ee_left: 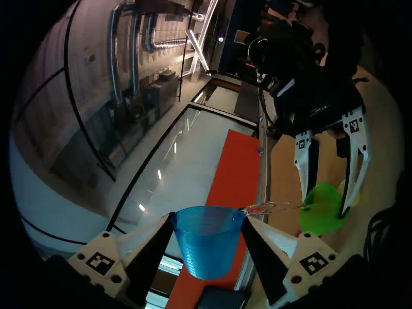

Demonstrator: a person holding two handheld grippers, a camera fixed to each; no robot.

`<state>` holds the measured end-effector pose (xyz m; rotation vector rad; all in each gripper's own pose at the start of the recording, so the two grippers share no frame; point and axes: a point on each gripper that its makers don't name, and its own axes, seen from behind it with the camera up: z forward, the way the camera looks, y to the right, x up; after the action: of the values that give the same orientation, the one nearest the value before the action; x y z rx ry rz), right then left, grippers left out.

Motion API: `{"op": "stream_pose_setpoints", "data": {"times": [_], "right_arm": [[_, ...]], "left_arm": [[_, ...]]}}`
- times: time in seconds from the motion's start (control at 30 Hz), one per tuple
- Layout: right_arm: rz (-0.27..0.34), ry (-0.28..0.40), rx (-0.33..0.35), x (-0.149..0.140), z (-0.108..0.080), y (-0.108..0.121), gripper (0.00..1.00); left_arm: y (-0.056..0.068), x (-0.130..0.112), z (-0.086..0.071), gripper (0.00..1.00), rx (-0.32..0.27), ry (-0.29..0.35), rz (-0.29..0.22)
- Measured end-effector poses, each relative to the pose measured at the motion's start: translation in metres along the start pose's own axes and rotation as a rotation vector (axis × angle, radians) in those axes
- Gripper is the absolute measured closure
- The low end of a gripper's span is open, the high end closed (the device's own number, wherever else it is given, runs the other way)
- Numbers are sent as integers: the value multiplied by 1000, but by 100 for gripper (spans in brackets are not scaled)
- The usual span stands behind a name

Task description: Pour water

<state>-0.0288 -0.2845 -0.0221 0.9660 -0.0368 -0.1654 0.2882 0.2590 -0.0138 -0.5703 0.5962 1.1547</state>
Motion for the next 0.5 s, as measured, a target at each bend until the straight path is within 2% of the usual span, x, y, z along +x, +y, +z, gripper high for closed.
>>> {"op": "stream_pose_setpoints", "data": {"times": [0.5], "right_arm": [[-10, 16, -6, 6, -1, 1, 9]], "left_arm": [[-9, 10, -3, 11, 10, 9, 88]]}}
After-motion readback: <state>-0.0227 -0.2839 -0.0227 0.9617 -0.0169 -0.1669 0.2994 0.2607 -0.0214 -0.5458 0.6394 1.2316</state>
